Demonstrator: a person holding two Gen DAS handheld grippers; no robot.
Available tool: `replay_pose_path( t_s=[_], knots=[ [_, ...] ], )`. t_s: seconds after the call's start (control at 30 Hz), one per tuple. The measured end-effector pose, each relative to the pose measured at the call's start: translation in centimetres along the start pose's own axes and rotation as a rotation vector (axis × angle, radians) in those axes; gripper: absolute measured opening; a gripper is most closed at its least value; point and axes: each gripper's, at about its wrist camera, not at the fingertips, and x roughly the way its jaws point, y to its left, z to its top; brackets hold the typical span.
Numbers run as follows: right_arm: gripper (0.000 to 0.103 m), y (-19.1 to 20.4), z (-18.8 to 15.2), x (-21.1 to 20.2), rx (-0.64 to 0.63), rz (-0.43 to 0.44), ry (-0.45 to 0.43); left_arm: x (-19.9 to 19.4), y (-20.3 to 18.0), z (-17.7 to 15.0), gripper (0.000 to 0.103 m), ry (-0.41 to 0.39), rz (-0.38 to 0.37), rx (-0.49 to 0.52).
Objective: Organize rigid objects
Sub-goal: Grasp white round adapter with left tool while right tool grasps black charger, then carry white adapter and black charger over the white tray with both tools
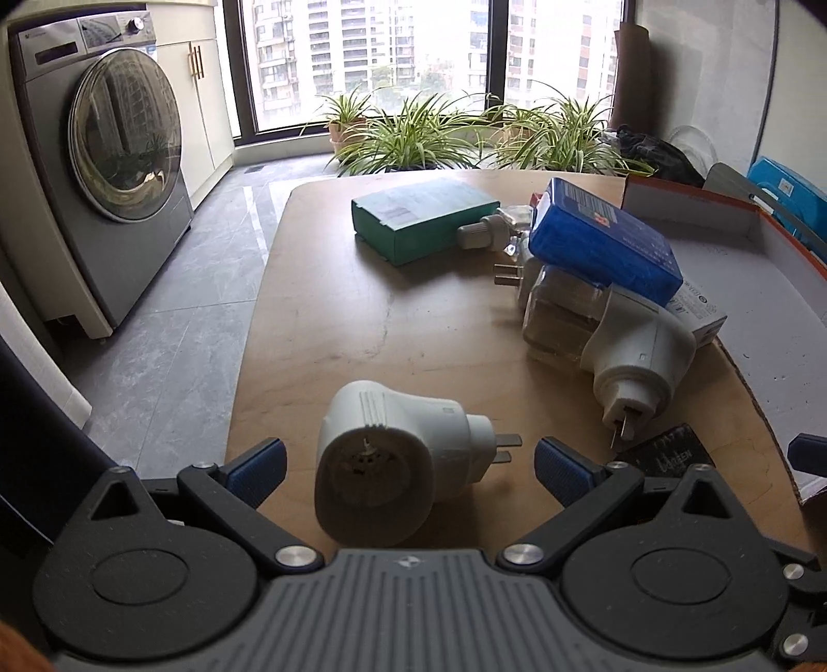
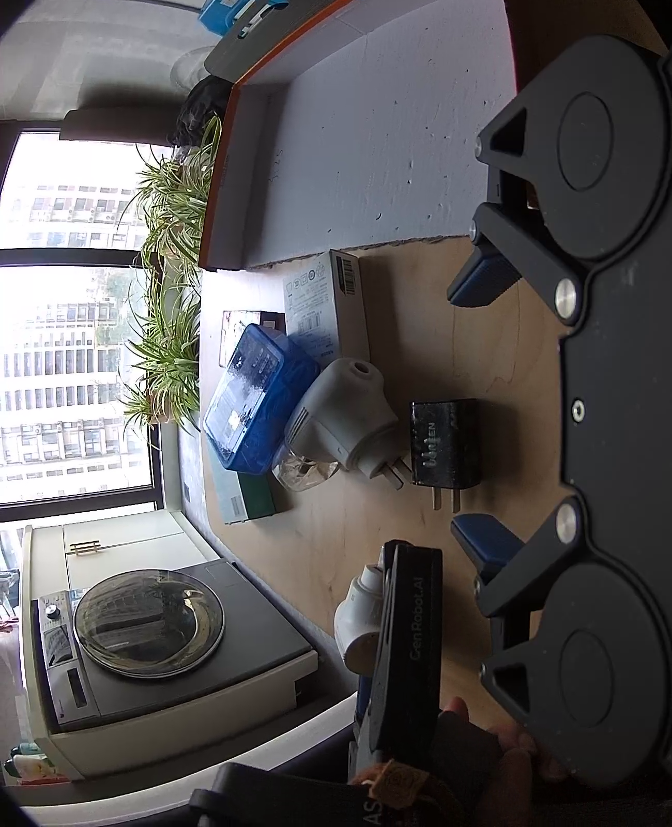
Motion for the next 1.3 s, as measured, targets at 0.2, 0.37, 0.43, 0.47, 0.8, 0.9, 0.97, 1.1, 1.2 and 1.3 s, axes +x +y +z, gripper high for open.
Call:
replay_pose_path(
  t_s=[0.2,0.37,0.43,0.47,0.8,0.9,0.97,1.1,1.2,1.3],
  knots=[
    [0.102,0.6,0.3,2.1,-0.076,-0.003,0.004,0.9,0.4,-0.5,0.086,-0.016,-0.063,-0.006],
    [0.102,0.8,0.2,3.6,-0.082,0.024,0.029,0.4,0.2,-1.0,0.085,-0.039,-0.066,0.003],
    [0.099,0.9,0.2,3.9,-0.087,0.04,0.029,0.3,0.3,-1.1,0.085,-0.042,-0.066,0.004],
    [0.093,1.0,0.2,4.1,-0.089,0.049,0.032,0.2,0.3,-1.1,0.085,-0.042,-0.066,0.004],
    [0.074,0.5,0.0,2.6,-0.118,0.064,-0.005,-1.0,1.0,-1.3,0.085,-0.052,-0.056,-0.051],
    [0.074,0.0,0.1,1.4,-0.125,0.062,-0.024,-1.5,0.7,-1.4,0.085,-0.059,-0.058,-0.054],
    [0.074,-0.4,0.4,0.6,-0.123,0.06,-0.041,-2.0,0.5,-1.4,0.085,-0.07,-0.065,-0.061],
    [0.074,-1.2,0.7,-1.3,-0.122,0.051,-0.078,-3.2,-0.1,-1.4,0.085,-0.096,-0.074,-0.075],
    [0.074,-2.0,1.2,-2.7,-0.106,0.045,-0.106,-4.4,-0.9,-1.1,0.085,-0.118,-0.087,-0.083],
    [0.074,-3.3,1.5,-4.1,-0.085,0.041,-0.132,-5.5,-1.9,-0.6,0.085,-0.14,-0.103,-0.086]
  ],
)
